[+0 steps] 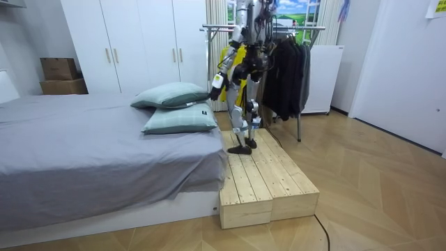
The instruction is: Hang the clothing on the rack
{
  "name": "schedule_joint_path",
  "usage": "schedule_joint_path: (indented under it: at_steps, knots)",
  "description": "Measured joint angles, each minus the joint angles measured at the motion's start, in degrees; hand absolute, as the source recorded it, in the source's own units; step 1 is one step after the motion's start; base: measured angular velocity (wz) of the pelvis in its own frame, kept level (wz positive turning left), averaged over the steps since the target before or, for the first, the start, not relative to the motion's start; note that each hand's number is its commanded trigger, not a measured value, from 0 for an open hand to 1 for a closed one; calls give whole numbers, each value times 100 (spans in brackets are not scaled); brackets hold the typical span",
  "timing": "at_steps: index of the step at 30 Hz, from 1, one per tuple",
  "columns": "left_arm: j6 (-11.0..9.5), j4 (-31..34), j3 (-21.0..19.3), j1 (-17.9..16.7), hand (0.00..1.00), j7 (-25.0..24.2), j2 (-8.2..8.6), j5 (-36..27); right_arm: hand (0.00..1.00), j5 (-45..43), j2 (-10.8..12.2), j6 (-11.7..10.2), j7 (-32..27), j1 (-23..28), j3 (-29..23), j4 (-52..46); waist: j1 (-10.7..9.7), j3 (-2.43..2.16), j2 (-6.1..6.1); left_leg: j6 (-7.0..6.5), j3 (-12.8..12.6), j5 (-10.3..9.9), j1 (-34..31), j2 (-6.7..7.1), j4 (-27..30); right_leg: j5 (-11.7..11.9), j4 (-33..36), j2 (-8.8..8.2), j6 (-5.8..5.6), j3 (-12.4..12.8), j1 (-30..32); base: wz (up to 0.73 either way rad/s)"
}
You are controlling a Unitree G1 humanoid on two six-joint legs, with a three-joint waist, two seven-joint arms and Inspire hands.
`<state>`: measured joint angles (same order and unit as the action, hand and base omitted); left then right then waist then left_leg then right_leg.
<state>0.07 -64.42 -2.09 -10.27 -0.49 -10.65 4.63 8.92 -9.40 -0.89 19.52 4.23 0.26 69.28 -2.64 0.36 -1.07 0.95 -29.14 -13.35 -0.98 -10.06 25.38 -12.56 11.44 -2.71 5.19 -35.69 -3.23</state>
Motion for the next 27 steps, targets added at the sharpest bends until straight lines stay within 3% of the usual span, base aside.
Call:
schedule_joint_path:
  at_steps: [1, 3, 6, 9, 11, 12, 15, 17, 18, 19, 21, 22, 23, 24, 25, 26, 27]
  knots:
    - [11, 0, 2, -6, 0, -13, -6, -1, 0, 0, 1, 46, -12, -2, -6, -8, -4, -2, 3, 4, -128, -49, 16, -37, 86, -51, 59, -27, -11, -164, -20, 153]
    - [40, -3, -1, -43, 0, -17, -9, 1, 0, -13, -28, 196, -27, -27, -40, 8, 37, 2, 4, 16, -337, -265, 97, -54, 229, -233, 328, -157, -116, -762, -69, 142]
    - [63, -7, -12, -35, 0, -16, 11, -4, 0, -73, -32, 236, -97, -44, -53, 13, 104, 8, 13, 19, -381, -410, 210, 3, 126, -309, 390, -197, -169, -1345, -79, 114]
    - [62, -71, -71, -28, 0, -12, 46, -28, 0, -24, -16, 231, -150, -49, -66, 125, 166, 23, 63, 68, -522, -433, 349, 86, -351, -340, 437, -234, -211, -1710, -148, 72]
    - [62, -77, -139, -58, 0, -12, 48, -30, 0, 42, -10, 232, -178, -71, -103, 205, 283, 10, 95, 51, -490, -433, 366, 114, -508, -353, 485, -292, -241, -1786, -205, 29]
    - [62, -77, -108, -60, 0, -11, 58, -63, 0, 113, -11, 238, -204, -56, -100, 209, 298, 5, 112, 36, -378, -430, 373, 177, -593, -365, 579, -358, -288, -1791, -230, 24]
    - [57, -82, -118, -46, 0, -12, 74, -63, 0, 203, -12, 309, -250, -59, -98, 206, 303, -8, 92, -22, -202, -388, 348, 192, -617, -302, 808, -438, -419, -1751, -235, 35]
    - [57, -104, -225, 16, 0, -13, 82, -41, 0, 202, -6, 349, -267, -48, -103, 229, 225, -20, 150, -95, 173, -345, 322, 299, -680, -277, 1161, -577, -461, -1411, -233, 92]
    - [56, -194, -227, 85, 0, -14, 61, -13, 0, 253, 13, 350, -266, -41, -136, 224, 99, -18, 172, -153, 494, -312, 285, 364, -679, -254, 1344, -612, -499, -942, -231, 129]
    - [58, -247, -226, 122, 0, -13, 48, -13, 0, 270, 28, 344, -267, -34, -161, 215, 29, -18, 163, -186, 654, -293, 260, 401, -677, -232, 1390, -603, -536, -661, -232, 156]
    - [44, -250, -226, 138, 0, -7, 68, -47, 0, 297, 39, 342, -277, -28, -221, 221, -45, -21, 174, -261, 1285, -188, 218, 574, -674, -190, 1672, -589, -597, 255, -209, 148]
    - [38, -249, -225, 141, 0, -2, 77, -45, 0, 317, 41, 345, -280, -4, -240, 233, -46, -27, 163, -275, 1452, -159, 241, 598, -672, -184, 1715, -561, -627, 469, -161, 131]
    - [34, -244, -229, 141, 0, 12, 76, -48, 0, 330, 58, 346, -304, 28, -276, 229, -35, -54, 129, -292, 1769, -83, 238, 660, -701, -260, 1502, -461, -695, 962, -165, 117]
    - [32, -245, -230, 144, 0, 23, 59, -61, 0, 325, 65, 343, -314, 9, -276, 203, -39, -45, 157, -302, 1938, -26, 201, 707, -744, -274, 1075, -438, -740, 1410, -96, 108]
    - [25, -244, -236, 147, 0, 25, 48, -64, 0, 319, 72, 340, -323, 7, -284, 202, -41, -47, 187, -293, 2078, -6, 160, 760, -745, -198, 818, -435, -766, 1610, -35, 101]
    - [9, -249, -304, 161, 0, 31, 10, -63, 0, 298, 105, 342, -337, 3, -392, 218, -59, -41, 301, -287, 2267, 10, 100, 858, -725, 133, 486, -483, -858, 1926, 15, 98]
    - [-2, -249, -340, 141, 0, 34, 10, -65, 0, 296, 107, 342, -369, 66, -513, 226, -35, -91, 323, -254, 2392, 12, 43, 885, -705, 177, 339, -409, -835, 1811, -104, 82]
